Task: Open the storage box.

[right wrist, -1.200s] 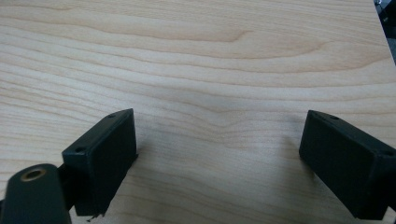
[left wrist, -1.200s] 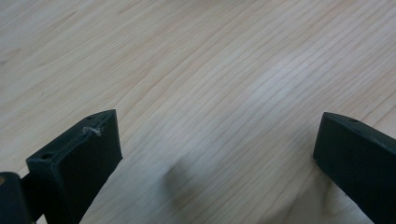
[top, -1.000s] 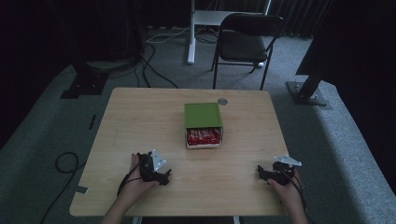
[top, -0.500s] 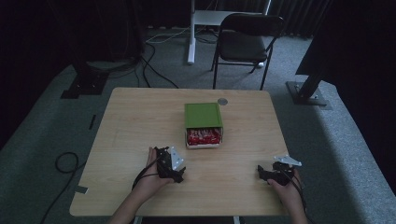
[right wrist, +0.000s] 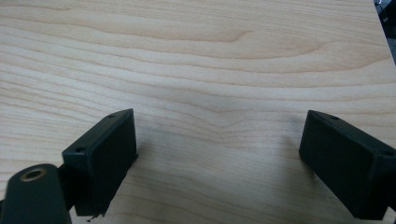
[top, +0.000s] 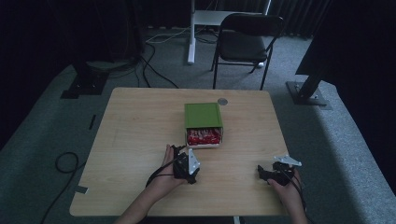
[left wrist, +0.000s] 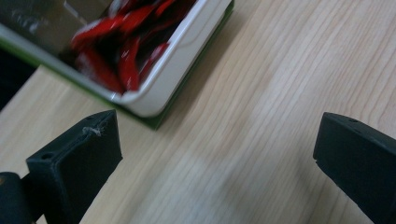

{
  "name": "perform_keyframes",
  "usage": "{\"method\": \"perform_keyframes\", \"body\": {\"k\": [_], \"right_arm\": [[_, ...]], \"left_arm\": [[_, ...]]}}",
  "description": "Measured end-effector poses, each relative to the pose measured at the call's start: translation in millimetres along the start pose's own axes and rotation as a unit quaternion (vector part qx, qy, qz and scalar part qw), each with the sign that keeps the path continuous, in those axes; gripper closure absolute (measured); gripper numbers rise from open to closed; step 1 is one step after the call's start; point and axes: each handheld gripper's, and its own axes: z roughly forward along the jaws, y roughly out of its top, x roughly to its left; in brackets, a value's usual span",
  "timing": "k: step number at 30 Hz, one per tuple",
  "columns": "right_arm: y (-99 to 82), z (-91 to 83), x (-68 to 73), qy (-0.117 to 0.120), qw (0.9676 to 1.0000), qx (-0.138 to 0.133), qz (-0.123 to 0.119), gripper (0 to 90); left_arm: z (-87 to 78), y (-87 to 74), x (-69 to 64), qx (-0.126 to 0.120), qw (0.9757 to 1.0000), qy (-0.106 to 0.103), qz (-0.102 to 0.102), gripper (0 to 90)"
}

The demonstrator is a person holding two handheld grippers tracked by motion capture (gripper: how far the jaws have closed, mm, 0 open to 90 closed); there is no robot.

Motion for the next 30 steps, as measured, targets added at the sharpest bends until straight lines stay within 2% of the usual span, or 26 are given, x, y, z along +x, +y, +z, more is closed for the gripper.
{"method": "perform_keyframes", "body": {"k": [3, 7, 12, 23, 30], "right_arm": [[0.0, 0.0, 0.0, 0.000, 1.0000, 0.000, 0.000, 10.6], [0.0, 0.0, 0.0, 0.000, 1.0000, 0.000, 0.000, 10.6], [0.0, 0.0, 0.0, 0.000, 1.0000, 0.000, 0.000, 10.6], [0.0, 0.0, 0.0, 0.000, 1.0000, 0.000, 0.000, 10.6], [0.0, 0.0, 0.0, 0.000, 1.0000, 0.000, 0.000, 10.6]], "left_arm": [[2.5, 4.5, -3.8, -0.011, 0.9999, 0.001, 0.009, 1.5], [5.5, 9.3, -9.2, -0.021, 0.9989, 0.014, 0.040, 1.5], [10.6, 13.5, -13.9, -0.016, 0.9979, 0.013, 0.061, 1.5], [21.6, 21.2, -17.6, -0.016, 0.9954, 0.016, 0.094, 1.5], [25.2, 24.4, -17.4, -0.018, 0.9944, 0.021, 0.102, 1.5]]}}
